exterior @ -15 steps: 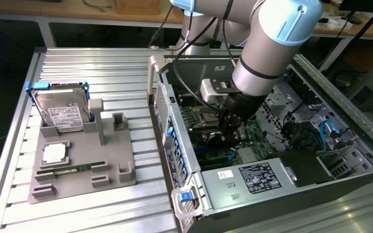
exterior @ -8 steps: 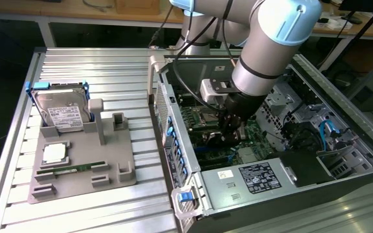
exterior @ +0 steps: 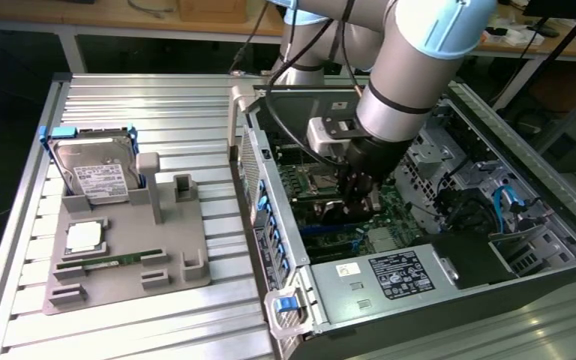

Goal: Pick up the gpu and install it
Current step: 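Insert the gpu into the slot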

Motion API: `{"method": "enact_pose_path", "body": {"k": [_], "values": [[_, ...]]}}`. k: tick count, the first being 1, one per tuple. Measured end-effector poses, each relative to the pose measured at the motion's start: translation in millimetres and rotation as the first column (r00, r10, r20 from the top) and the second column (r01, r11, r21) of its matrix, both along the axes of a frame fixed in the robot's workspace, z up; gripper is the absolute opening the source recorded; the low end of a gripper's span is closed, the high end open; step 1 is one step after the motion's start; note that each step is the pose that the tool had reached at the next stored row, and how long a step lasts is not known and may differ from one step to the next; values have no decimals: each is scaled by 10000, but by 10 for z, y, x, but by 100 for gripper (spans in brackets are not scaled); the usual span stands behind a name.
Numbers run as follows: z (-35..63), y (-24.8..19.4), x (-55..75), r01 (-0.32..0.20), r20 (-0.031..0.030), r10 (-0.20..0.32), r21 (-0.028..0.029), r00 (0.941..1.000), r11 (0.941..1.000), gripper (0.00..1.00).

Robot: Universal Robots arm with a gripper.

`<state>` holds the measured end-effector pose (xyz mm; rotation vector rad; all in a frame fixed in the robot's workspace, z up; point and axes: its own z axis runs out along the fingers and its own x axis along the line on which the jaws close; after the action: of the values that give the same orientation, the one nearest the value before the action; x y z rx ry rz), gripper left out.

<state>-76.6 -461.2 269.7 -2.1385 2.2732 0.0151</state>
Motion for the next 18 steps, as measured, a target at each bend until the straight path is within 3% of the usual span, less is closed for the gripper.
{"method": "enact_pose_path", "body": {"k": [1,3,8,9,10,11,12,18], "values": [[1,0,-3,-305,26,305,-12,9995,9995,27],[-8,37,-184,-379,131,379,-32,9992,9993,27],[-89,41,-185,-383,140,383,-35,9992,9993,27],[-22,42,-187,-378,146,379,-49,9992,9993,27],[-17,41,-186,-381,189,383,-78,9991,9992,27],[-24,42,-185,-381,433,386,-126,9983,9992,27],[-53,45,-209,-377,562,384,-132,9977,9992,27],[-65,46,-244,-378,575,385,-133,9976,9992,27]]}}
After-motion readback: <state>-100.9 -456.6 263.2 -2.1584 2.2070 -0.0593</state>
